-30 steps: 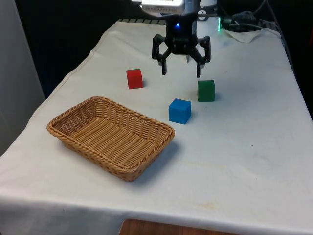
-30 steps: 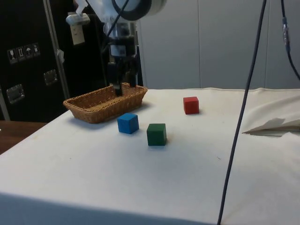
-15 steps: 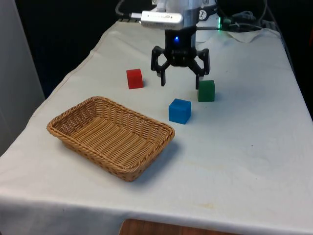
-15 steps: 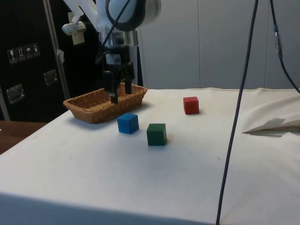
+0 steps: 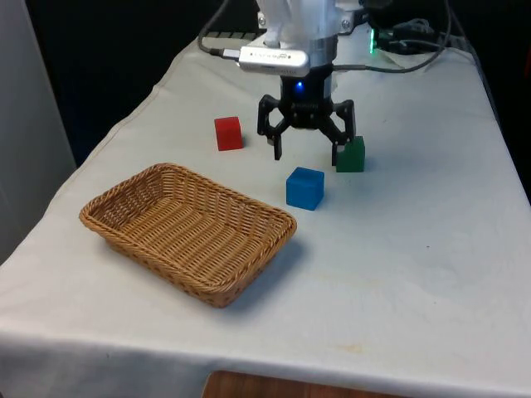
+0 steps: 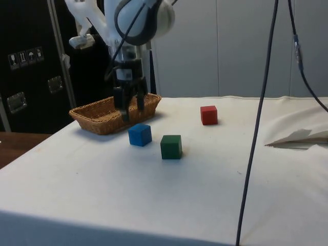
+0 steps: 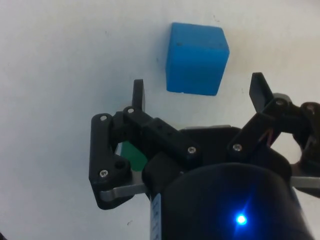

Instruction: Pick up the blue cube and place it into the basket.

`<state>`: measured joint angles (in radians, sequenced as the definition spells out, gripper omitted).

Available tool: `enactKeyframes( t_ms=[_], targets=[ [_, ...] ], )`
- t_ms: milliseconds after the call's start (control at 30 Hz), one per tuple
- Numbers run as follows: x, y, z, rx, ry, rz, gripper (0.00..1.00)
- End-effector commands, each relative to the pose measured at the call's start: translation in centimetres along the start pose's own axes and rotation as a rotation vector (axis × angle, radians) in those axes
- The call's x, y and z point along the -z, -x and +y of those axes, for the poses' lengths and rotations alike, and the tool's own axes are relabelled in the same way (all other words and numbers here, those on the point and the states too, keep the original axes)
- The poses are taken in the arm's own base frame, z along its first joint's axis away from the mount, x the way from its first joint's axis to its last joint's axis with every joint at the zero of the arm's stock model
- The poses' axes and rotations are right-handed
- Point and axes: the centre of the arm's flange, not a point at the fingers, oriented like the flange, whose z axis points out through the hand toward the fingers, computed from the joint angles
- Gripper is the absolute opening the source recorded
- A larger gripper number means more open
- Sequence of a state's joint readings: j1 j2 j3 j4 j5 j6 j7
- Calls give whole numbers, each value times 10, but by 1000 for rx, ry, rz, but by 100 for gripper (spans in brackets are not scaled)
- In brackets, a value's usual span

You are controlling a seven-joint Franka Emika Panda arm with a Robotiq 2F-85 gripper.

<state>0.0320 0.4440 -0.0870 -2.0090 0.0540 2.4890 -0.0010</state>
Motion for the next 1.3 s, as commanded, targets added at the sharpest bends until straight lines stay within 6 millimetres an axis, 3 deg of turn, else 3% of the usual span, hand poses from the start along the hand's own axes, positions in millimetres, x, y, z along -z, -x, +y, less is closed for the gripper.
enactKeyframes(
  t_ms=[0,767,1100,1133,1267],
  targets=[
    [-6,-1,-1,0,-9,10,100],
    [-55,2,-1,-1,-3,18,100],
    [-68,4,0,1,3,18,99],
    [-68,5,1,0,13,13,92],
    [-69,4,1,-1,5,17,50]
  ],
)
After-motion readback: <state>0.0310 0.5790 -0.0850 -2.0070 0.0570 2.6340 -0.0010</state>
